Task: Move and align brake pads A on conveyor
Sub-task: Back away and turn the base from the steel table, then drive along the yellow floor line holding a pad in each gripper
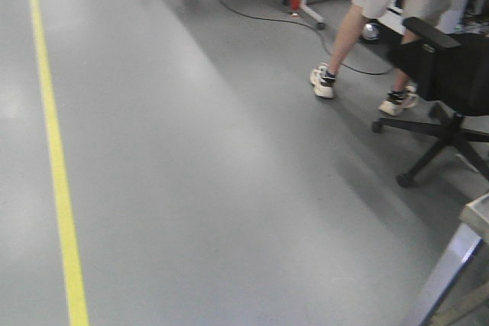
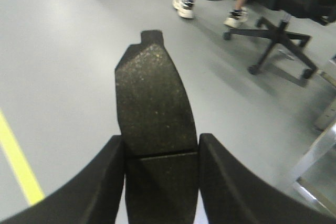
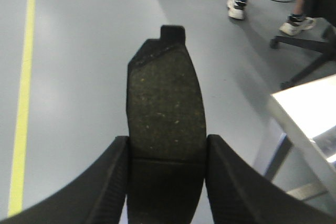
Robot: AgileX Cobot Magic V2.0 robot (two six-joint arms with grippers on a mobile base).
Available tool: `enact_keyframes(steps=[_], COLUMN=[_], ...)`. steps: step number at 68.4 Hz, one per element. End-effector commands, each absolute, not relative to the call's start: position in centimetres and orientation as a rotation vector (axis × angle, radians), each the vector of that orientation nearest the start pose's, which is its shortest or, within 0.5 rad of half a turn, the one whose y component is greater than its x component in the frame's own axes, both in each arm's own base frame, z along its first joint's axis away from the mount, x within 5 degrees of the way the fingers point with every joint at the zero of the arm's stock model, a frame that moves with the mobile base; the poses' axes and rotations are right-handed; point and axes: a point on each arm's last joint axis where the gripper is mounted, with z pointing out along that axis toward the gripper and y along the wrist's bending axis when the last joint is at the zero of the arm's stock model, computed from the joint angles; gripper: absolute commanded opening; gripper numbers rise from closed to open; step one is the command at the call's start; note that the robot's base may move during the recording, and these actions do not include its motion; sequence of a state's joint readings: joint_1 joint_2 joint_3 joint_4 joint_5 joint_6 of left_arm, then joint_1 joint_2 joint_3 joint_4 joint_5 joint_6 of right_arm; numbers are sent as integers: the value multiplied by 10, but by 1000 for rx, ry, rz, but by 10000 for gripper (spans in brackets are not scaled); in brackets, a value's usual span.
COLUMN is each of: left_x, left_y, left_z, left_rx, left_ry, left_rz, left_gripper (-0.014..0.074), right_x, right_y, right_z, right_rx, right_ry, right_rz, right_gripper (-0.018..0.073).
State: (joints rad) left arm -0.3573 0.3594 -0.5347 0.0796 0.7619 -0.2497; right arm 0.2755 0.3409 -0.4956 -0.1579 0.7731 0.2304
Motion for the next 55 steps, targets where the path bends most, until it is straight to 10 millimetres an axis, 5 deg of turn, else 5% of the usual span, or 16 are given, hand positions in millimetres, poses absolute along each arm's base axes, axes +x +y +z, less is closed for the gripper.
enact_keyframes(steps=[1,55], left_x=[66,66], left_y=[-20,-20], left_z=[317,317], left_rx=[133,133], left_ry=[1967,1967], left_rz=[-311,-311], left_gripper=[-7,-7], right_x=[67,66], right_y=[8,8], right_z=[305,305], right_rx=[-110,-109], right_ry=[1982,1993], right_rz=[121,118], right_gripper=[-5,-5])
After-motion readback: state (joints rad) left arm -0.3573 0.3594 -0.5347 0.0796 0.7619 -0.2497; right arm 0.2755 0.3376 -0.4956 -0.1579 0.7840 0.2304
